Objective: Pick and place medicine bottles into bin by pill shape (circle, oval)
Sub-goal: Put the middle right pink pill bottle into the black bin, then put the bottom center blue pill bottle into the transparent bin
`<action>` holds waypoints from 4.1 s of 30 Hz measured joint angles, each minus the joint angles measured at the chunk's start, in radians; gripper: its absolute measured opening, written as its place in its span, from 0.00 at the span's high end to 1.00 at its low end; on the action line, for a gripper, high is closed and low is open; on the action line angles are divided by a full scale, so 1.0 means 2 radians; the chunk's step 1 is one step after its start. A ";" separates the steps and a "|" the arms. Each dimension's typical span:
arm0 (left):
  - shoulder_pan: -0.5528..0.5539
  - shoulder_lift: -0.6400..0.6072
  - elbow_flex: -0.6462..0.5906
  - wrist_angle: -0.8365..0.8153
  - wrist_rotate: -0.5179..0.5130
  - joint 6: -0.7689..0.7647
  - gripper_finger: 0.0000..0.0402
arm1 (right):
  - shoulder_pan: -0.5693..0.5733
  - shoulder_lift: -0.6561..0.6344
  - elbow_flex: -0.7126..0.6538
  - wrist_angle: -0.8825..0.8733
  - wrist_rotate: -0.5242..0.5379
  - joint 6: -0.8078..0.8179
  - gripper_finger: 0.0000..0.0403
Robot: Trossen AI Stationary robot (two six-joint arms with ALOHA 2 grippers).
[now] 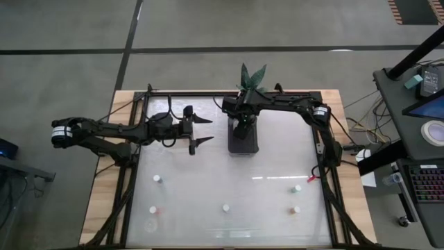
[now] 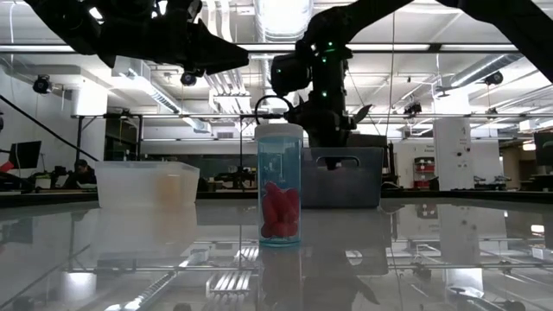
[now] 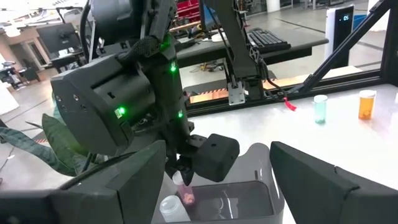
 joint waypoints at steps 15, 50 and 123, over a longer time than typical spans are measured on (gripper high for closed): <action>0.000 0.000 0.000 0.000 0.000 0.000 0.32 | 0.000 0.003 0.000 0.007 0.020 -0.008 0.63; 0.000 0.000 0.000 0.000 0.000 -0.002 0.32 | 0.114 -0.144 -0.001 -0.011 0.021 0.060 0.60; -0.231 0.164 0.346 -0.502 -0.154 -0.268 0.32 | 0.163 -0.594 -0.636 0.767 -0.085 -0.185 0.60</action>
